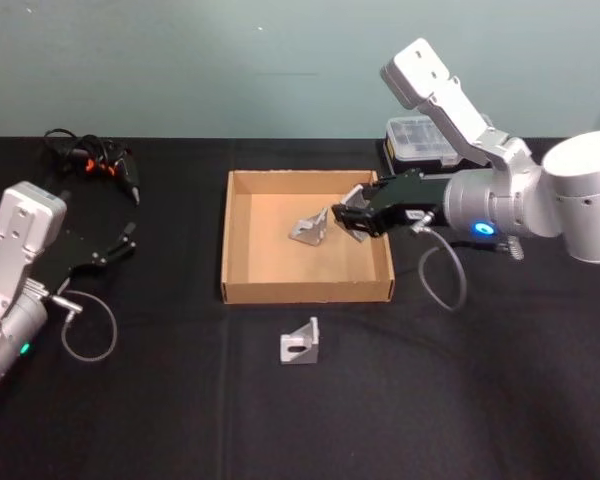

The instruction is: Use one hand to pick up the angle iron from the table and place it into the box.

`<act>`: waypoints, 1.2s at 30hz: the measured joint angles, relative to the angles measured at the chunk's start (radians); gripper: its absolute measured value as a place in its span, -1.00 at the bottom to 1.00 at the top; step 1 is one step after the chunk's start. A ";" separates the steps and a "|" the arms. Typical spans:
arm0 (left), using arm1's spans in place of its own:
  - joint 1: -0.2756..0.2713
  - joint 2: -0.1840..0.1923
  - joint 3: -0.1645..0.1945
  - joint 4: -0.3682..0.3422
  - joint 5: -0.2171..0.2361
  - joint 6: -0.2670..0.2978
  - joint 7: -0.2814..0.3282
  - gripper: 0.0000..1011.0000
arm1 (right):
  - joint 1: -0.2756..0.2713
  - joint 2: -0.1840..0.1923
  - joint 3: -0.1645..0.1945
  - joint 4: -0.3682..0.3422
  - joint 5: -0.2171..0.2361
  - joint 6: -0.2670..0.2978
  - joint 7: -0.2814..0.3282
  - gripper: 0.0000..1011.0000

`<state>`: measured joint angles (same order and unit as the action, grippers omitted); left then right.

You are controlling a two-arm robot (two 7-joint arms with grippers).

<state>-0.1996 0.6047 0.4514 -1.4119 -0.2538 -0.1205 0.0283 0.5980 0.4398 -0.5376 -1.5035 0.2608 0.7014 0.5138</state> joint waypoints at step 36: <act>0.000 0.000 0.000 0.000 0.000 0.000 0.000 1.00 | 0.121 -0.207 0.010 0.422 -0.082 -0.092 -0.104 -0.11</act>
<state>-0.1995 0.6047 0.4514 -1.4120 -0.2539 -0.1205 0.0283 0.7191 0.2327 -0.5273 -1.0820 0.1783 0.6091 0.4094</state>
